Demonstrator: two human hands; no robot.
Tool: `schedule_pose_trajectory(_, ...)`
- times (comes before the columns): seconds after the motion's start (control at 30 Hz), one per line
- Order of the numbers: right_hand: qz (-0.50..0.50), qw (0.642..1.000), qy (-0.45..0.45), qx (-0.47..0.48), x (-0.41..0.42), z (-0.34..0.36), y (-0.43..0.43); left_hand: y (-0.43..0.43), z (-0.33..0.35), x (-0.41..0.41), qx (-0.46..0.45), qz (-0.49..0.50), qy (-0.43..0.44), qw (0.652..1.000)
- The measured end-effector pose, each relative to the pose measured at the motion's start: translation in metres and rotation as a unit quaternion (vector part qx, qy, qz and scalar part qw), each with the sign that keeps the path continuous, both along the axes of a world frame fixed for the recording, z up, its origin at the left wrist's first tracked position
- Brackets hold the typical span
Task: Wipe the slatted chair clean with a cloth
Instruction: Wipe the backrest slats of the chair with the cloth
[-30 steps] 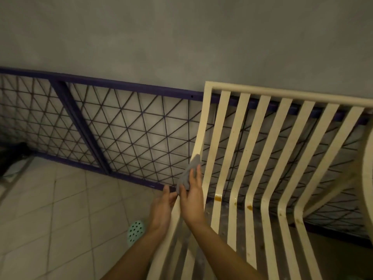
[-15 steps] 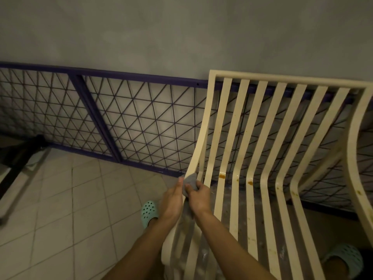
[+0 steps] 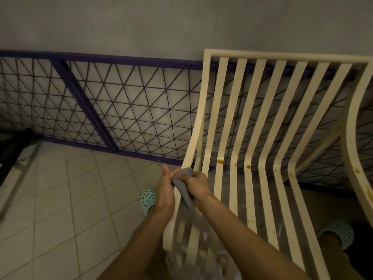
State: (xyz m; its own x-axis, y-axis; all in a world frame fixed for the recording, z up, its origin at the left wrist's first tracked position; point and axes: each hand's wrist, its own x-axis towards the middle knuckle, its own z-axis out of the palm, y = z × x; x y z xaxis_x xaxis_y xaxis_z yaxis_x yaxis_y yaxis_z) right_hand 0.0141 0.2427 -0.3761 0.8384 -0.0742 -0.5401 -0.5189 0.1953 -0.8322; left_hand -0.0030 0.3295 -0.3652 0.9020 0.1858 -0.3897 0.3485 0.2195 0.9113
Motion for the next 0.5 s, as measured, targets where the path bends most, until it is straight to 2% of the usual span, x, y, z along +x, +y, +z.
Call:
schedule_pose_trajectory(0.27,-0.064,0.997,0.001,0.050,0.073,0.013,-0.010,-0.002,-0.004,-0.009,0.104,-0.008,-0.064,0.992)
schedule_pose_trajectory(0.5,-0.088,0.990,-0.004,0.113,0.044,0.004,0.005,-0.006,0.006,-0.009,0.144,0.017,-0.053,0.988)
